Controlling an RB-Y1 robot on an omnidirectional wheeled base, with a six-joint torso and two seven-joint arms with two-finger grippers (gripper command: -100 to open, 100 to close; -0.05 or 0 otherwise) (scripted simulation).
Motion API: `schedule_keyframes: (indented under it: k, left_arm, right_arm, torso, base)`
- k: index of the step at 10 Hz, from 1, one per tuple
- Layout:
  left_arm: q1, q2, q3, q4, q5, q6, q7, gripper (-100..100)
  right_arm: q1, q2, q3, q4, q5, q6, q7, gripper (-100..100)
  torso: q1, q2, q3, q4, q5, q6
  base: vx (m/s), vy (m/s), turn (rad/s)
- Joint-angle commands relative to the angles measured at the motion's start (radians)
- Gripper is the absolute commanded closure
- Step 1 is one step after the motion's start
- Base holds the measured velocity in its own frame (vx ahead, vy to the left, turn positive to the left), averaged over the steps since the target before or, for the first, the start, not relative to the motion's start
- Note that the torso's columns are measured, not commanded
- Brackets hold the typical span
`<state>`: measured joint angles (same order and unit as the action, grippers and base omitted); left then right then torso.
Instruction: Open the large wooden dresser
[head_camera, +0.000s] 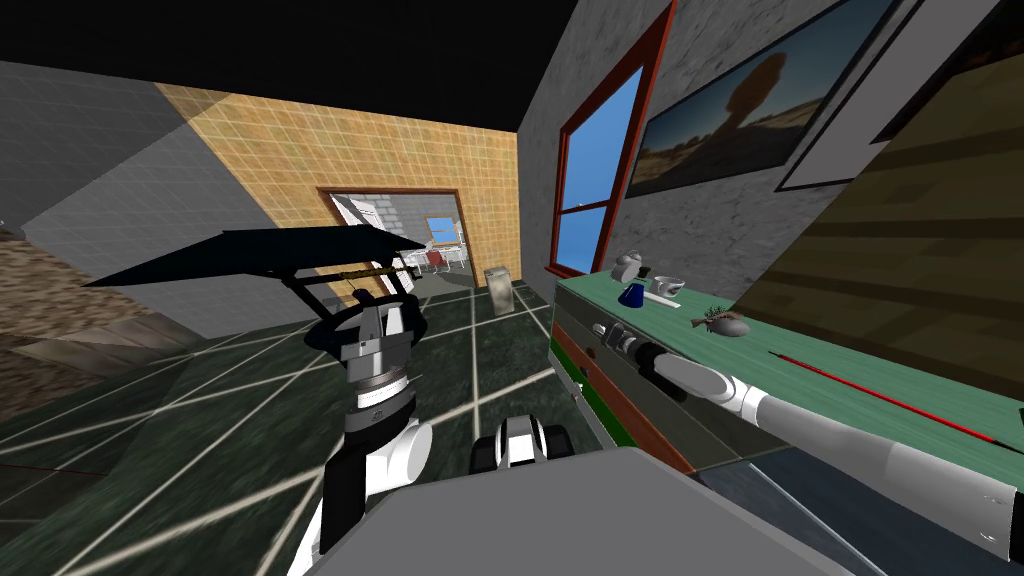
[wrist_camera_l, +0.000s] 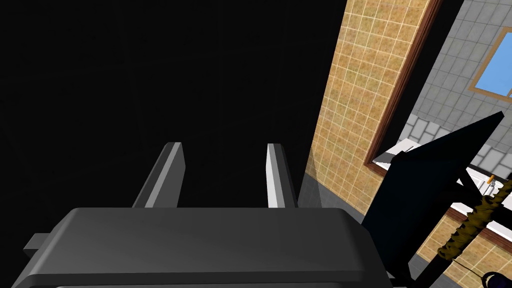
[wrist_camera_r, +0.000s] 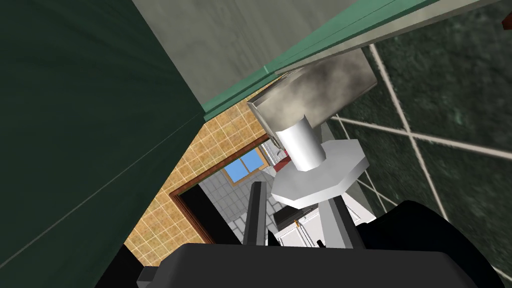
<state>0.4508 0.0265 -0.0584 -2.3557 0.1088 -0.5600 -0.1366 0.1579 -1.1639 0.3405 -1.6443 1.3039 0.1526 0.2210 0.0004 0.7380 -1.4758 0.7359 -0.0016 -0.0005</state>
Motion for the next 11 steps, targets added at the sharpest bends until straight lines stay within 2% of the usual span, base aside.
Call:
schedule_keyframes:
  k: [1,2,4,5,6,7,8,9,10,11]
  left_arm:
    - [0.000,0.000,0.000,0.000,0.000,0.000,0.000,0]
    - [0.000,0.000,0.000,0.000,0.000,0.000,0.000,0]
    - [0.000,0.000,0.000,0.000,0.000,0.000,0.000,0]
    - [0.000,0.000,0.000,0.000,0.000,0.000,0.000,0]
    - [0.000,0.000,0.000,0.000,0.000,0.000,0.000,0]
    - [0.000,0.000,0.000,0.000,0.000,0.000,0.000,0]
    - [0.000,0.000,0.000,0.000,0.000,0.000,0.000,0]
    - [0.000,0.000,0.000,0.000,0.000,0.000,0.000,0]
    - [0.000,0.000,0.000,0.000,0.000,0.000,0.000,0]
    - [0.000,0.000,0.000,0.000,0.000,0.000,0.000,0]
  right_arm:
    - [-0.071,-0.008,0.074,0.021,-0.075,0.020,0.046,100]
    - [-0.078,-0.008,0.084,0.021,-0.075,0.020,0.046,100]
    - [-0.156,-0.013,0.156,0.052,-0.151,0.039,0.092,100]
    - [-0.170,-0.013,0.168,0.052,-0.152,0.039,0.092,100]
    - [-0.208,-0.016,0.202,0.068,-0.191,0.049,0.116,100]
    - [-0.216,-0.016,0.210,0.068,-0.191,0.049,0.116,100]
    - [-0.257,-0.018,0.251,0.083,-0.230,0.059,0.139,100]
    - [-0.288,-0.021,0.279,0.099,-0.265,0.069,0.162,100]
    - [-0.309,-0.021,0.294,0.099,-0.269,0.069,0.162,100]
    - [-0.347,-0.023,0.332,0.114,-0.307,0.078,0.185,100]
  torso:
    - [-0.001,0.000,0.000,0.000,0.001,0.001]
    - [-0.001,-0.001,-0.001,0.001,0.001,0.001]
    - [-0.001,-0.002,-0.002,0.000,0.000,-0.001]
    - [-0.001,-0.002,-0.001,0.000,0.000,0.000]
    - [-0.002,-0.001,-0.001,0.000,0.001,0.001]
    - [-0.003,-0.001,-0.001,0.000,0.000,0.001]
    - [-0.003,-0.001,-0.001,0.001,0.001,0.002]
    - [-0.001,-0.001,-0.001,0.000,0.000,0.001]
    - [0.000,0.000,0.000,0.000,0.000,0.001]
    - [-0.001,0.000,0.000,0.001,0.001,0.002]
  base:
    - [-0.053,0.052,-0.019]
    - [-0.037,0.041,-0.015]
    - [-0.061,0.056,-0.028]
    - [-0.061,0.042,0.003]
    - [-0.053,0.029,-0.022]
    - [-0.036,0.022,-0.006]
    - [-0.046,0.035,-0.024]
    - [-0.073,0.054,-0.022]
    - [-0.056,0.040,-0.004]
    - [-0.053,0.042,-0.021]
